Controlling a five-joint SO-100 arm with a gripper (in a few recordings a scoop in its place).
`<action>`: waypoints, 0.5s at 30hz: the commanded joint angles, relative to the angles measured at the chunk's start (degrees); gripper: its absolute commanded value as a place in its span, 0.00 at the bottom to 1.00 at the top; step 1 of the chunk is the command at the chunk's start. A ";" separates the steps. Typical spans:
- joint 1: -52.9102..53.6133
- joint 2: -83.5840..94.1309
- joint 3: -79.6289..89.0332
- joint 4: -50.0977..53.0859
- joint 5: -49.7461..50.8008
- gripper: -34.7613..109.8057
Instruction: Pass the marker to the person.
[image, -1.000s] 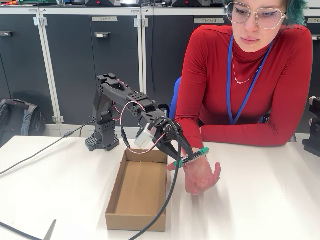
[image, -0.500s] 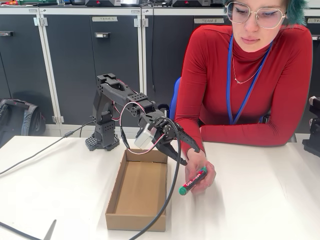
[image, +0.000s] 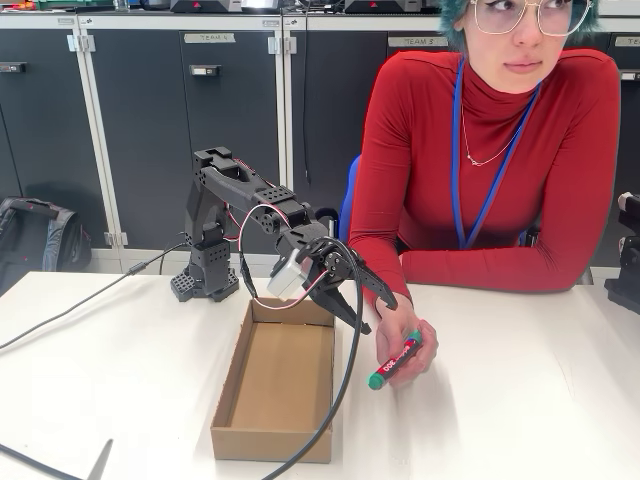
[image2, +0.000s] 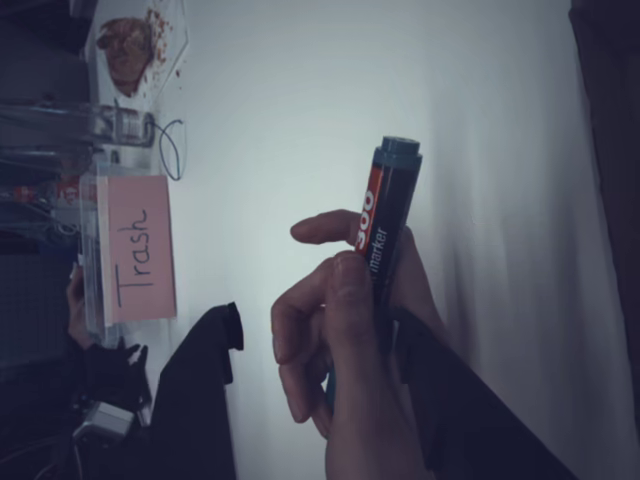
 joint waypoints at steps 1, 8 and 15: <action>0.79 2.02 -3.08 0.09 -0.44 0.45; 0.79 2.64 -3.08 0.26 -0.62 0.45; 0.70 3.16 -2.64 0.35 -0.88 0.45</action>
